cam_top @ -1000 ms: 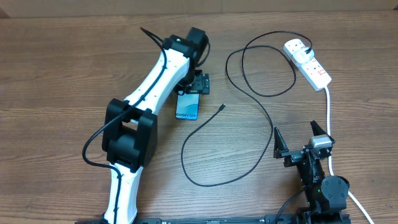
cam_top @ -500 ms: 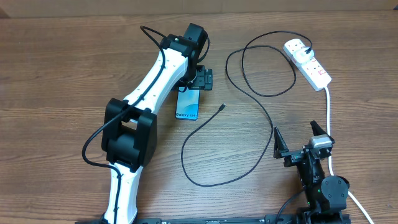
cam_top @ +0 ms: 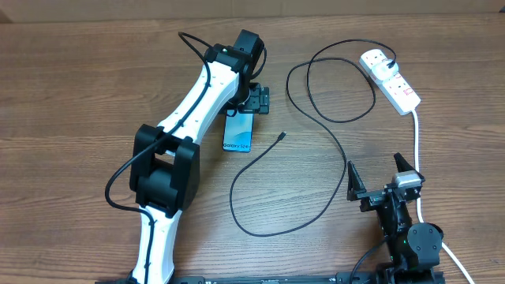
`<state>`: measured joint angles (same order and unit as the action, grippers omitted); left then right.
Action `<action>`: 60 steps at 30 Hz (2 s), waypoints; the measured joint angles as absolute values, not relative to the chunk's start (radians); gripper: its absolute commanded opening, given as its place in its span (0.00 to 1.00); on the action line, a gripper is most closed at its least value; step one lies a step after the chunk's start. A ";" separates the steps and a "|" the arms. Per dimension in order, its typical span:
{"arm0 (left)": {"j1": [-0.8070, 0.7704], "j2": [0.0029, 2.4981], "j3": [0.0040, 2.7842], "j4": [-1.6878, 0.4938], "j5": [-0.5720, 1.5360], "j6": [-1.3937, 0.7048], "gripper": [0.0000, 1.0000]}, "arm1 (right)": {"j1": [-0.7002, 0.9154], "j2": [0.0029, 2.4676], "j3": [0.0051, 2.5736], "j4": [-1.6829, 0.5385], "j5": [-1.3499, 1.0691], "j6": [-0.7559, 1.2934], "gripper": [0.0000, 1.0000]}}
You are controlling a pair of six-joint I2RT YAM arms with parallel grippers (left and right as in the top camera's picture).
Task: Plug charger to phone and switch on socket
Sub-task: 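Lower the open left gripper down over the phone's top end, then align and close the left gripper on the phone's sides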
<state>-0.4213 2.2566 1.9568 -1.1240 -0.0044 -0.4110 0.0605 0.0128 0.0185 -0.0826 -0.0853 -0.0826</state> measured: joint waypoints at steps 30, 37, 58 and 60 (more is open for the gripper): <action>-0.421 2.318 1.957 -1.076 -0.040 -0.385 1.00 | 0.060 0.013 0.019 -0.083 -0.086 -0.083 1.00; -0.421 2.318 1.957 -1.057 -0.042 -0.385 1.00 | 0.060 0.013 0.019 -0.083 -0.085 -0.083 1.00; -0.421 2.318 1.957 -1.030 -0.050 -0.385 1.00 | 0.060 0.013 0.019 -0.083 -0.085 -0.082 1.00; -0.421 2.318 1.957 -1.030 -0.051 -0.385 1.00 | 0.060 0.013 0.019 -0.083 -0.085 -0.083 1.00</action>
